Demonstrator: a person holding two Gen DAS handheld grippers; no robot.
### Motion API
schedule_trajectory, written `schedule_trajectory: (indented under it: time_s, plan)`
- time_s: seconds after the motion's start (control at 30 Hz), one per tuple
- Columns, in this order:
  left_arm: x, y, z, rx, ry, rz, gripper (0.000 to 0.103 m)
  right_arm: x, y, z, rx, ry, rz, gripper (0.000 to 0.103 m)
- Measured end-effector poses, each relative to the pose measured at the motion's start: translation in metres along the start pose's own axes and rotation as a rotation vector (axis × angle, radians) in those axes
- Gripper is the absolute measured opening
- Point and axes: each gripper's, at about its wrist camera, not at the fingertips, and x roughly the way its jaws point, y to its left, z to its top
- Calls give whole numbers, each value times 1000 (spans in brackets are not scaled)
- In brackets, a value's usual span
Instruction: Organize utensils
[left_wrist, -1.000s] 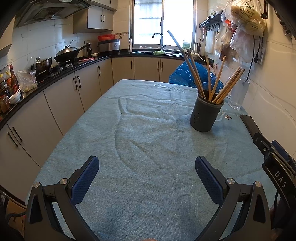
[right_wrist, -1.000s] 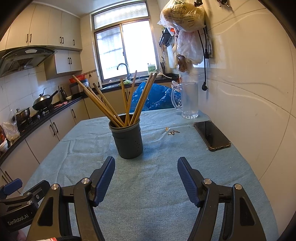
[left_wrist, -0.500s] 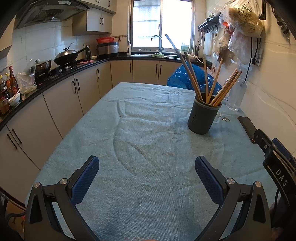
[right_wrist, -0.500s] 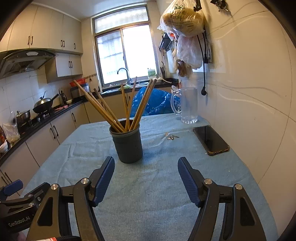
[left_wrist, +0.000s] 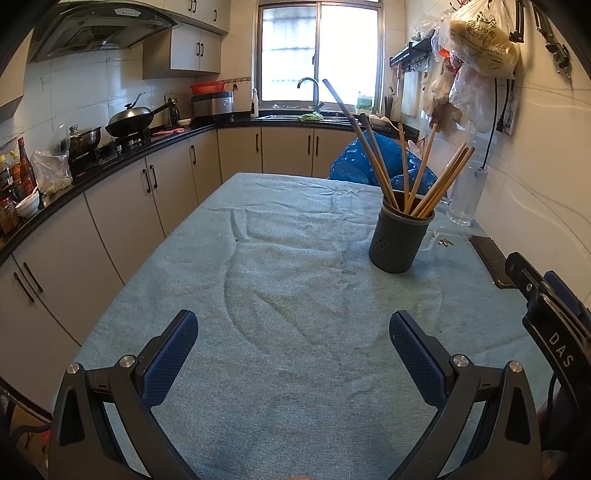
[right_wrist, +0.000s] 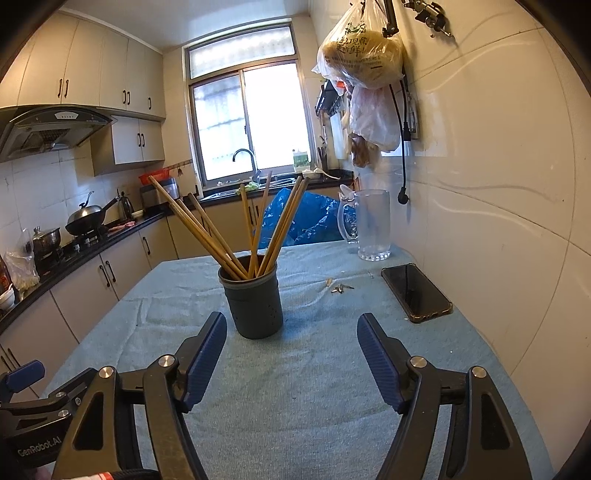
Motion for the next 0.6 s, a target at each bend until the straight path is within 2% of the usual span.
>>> schedule_trajectory:
  time_s: [0.6]
  plan:
    - [0,0,0,2,6,-5,103,-1,2,-1,-9,2,0,79]
